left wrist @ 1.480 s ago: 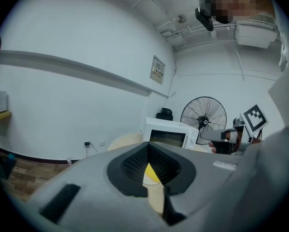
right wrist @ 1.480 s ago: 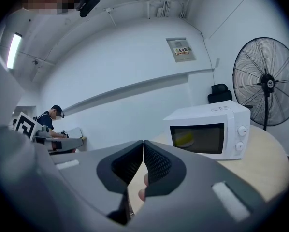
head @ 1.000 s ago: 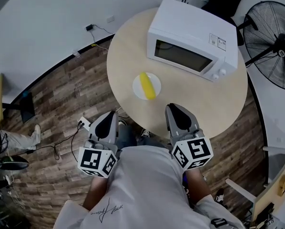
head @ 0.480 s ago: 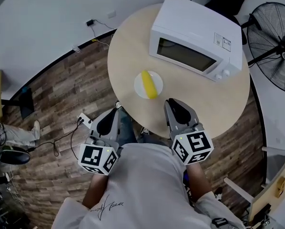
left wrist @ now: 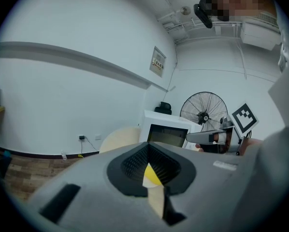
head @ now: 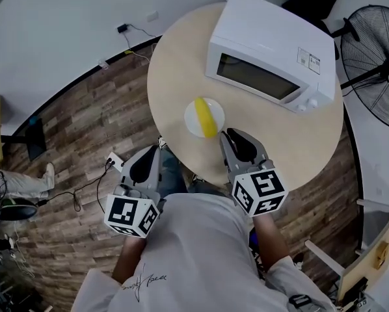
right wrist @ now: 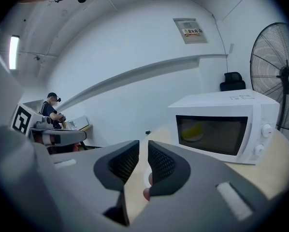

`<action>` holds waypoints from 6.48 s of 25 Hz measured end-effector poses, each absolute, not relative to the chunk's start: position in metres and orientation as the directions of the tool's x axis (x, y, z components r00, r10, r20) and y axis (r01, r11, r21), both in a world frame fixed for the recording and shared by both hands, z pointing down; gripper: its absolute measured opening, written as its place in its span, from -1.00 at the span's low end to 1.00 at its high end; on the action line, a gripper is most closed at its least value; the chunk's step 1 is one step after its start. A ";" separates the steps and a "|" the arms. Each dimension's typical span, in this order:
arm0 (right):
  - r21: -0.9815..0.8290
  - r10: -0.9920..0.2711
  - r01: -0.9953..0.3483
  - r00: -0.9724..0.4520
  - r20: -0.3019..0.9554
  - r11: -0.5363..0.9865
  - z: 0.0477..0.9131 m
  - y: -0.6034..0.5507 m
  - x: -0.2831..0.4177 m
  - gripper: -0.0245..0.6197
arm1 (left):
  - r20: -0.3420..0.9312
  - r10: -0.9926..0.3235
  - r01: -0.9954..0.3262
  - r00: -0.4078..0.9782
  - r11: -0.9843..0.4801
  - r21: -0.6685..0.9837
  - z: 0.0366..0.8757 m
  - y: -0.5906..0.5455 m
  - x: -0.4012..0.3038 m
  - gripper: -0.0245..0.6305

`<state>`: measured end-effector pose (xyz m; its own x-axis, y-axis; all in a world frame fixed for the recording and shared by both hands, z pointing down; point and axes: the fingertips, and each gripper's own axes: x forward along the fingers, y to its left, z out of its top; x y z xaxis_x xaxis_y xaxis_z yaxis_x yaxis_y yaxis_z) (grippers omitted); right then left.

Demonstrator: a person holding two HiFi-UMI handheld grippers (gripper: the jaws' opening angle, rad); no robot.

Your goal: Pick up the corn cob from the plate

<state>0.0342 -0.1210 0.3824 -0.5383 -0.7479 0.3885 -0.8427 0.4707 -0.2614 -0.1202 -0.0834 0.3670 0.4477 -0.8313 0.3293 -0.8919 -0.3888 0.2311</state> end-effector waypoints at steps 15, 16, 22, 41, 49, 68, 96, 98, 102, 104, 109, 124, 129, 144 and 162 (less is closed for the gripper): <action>-0.256 -0.715 -0.859 -0.511 0.477 0.443 0.416 -0.145 0.025 -0.61 | 0.365 -0.813 -0.889 0.453 -0.380 0.255 0.383 -0.094 -0.132 -0.93; -0.254 -0.712 -0.860 -0.509 0.483 0.442 0.418 -0.147 0.024 -0.61 | 0.368 -0.813 -0.890 0.451 -0.378 0.255 0.383 -0.095 -0.134 -0.93; -0.251 -0.694 -0.859 -0.510 0.509 0.446 0.429 -0.156 0.017 -0.59 | 0.375 -0.820 -0.899 0.432 -0.357 0.253 0.386 -0.095 -0.145 -0.93; -0.247 -0.623 -0.863 -0.493 0.607 0.441 0.481 -0.185 0.005 -0.51 | 0.433 -0.797 -0.906 0.421 -0.350 0.237 0.400 -0.104 -0.158 -0.93; -0.268 -0.583 -0.861 -0.494 0.646 0.433 0.507 -0.190 -0.001 -0.46 | 0.444 -0.799 -0.913 0.404 -0.329 0.239 0.403 -0.106 -0.166 -0.93; -0.212 -0.494 -0.880 -0.421 0.761 0.424 0.571 -0.203 -0.007 -0.29 | 0.483 -0.794 -0.927 0.369 -0.278 0.251 0.413 -0.111 -0.193 -0.93; -0.102 -0.406 -0.882 -0.311 0.859 0.459 0.629 -0.214 -0.014 -0.15 | 0.537 -0.741 -0.914 0.403 -0.295 0.278 0.430 -0.121 -0.203 -0.93; -0.089 -0.403 -0.881 -0.300 0.865 0.465 0.632 -0.214 -0.015 -0.12 | 0.540 -0.739 -0.914 0.403 -0.295 0.278 0.430 -0.120 -0.204 -0.93; -0.068 -0.409 -0.879 -0.286 0.867 0.472 0.635 -0.217 -0.017 -0.09 | 0.540 -0.735 -0.912 0.409 -0.302 0.280 0.431 -0.120 -0.204 -0.93; -0.061 -0.406 -0.880 -0.277 0.871 0.470 0.637 -0.217 -0.017 -0.08 | 0.539 -0.732 -0.909 0.416 -0.309 0.281 0.431 -0.121 -0.203 -0.93; -0.034 -0.404 -0.885 -0.245 0.881 0.465 0.642 -0.219 -0.018 -0.06 | 0.536 -0.729 -0.904 0.426 -0.318 0.287 0.430 -0.123 -0.205 -0.93; -0.063 -0.389 -0.903 -0.245 0.888 0.425 0.649 -0.220 -0.015 -0.08 | 0.532 -0.728 -0.901 0.432 -0.320 0.294 0.431 -0.121 -0.202 -0.93; -0.080 -0.390 -0.906 -0.257 0.884 0.415 0.648 -0.217 -0.013 -0.08 | 0.530 -0.728 -0.899 0.435 -0.322 0.296 0.431 -0.119 -0.202 -0.93; -0.102 -0.394 -0.907 -0.277 0.877 0.409 0.641 -0.214 -0.007 -0.09 | 0.521 -0.728 -0.894 0.445 -0.333 0.298 0.427 -0.118 -0.191 -0.93; -0.127 -0.409 -0.906 -0.303 0.860 0.405 0.628 -0.211 0.001 -0.09 | 0.508 -0.728 -0.887 0.461 -0.353 0.298 0.423 -0.117 -0.177 -0.93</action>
<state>0.0006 -0.2111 0.6281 -0.3034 -0.4093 0.8605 -0.9056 0.4046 -0.1268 -0.1768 -0.1167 0.4234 0.4608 -0.7280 0.5076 -0.8867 -0.3534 0.2981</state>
